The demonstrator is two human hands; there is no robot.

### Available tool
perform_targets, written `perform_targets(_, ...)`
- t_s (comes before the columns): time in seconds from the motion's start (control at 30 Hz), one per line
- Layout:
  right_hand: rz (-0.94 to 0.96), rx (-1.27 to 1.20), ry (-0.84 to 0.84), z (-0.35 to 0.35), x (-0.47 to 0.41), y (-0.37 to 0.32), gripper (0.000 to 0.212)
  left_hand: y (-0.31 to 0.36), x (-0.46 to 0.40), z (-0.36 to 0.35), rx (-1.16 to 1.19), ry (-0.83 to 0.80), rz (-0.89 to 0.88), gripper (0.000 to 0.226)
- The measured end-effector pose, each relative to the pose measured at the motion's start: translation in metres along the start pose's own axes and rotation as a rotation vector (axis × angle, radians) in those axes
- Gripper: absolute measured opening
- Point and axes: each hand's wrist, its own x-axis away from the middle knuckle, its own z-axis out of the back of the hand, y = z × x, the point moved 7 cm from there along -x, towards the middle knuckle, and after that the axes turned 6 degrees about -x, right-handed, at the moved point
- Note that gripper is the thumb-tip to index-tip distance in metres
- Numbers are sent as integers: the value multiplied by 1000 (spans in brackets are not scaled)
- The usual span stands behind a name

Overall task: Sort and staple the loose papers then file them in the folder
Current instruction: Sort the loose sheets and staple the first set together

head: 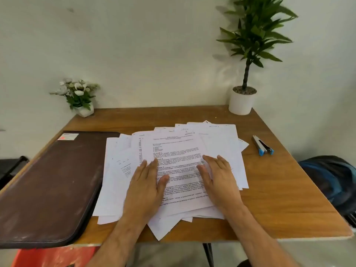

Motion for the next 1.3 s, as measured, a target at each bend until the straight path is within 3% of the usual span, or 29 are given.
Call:
perform_targets(0.27, -102, -127, 28, -12, -8, 28, 54, -10, -11, -28, 4, -104, 37, 75)
perform_targets(0.8, -194, -136, 88, -2, 5, 27, 50, -14, -15, -27, -33, -60, 112, 97)
perform_targets(1.17, -110, -80, 110, -1, 7, 21, 35, -13, -10, -25, -20, -52, 105, 89)
perform_targets(1.3, -214, -226, 115, 4, 6, 25, 54, -13, -11, -22, -23, -39, 100, 90)
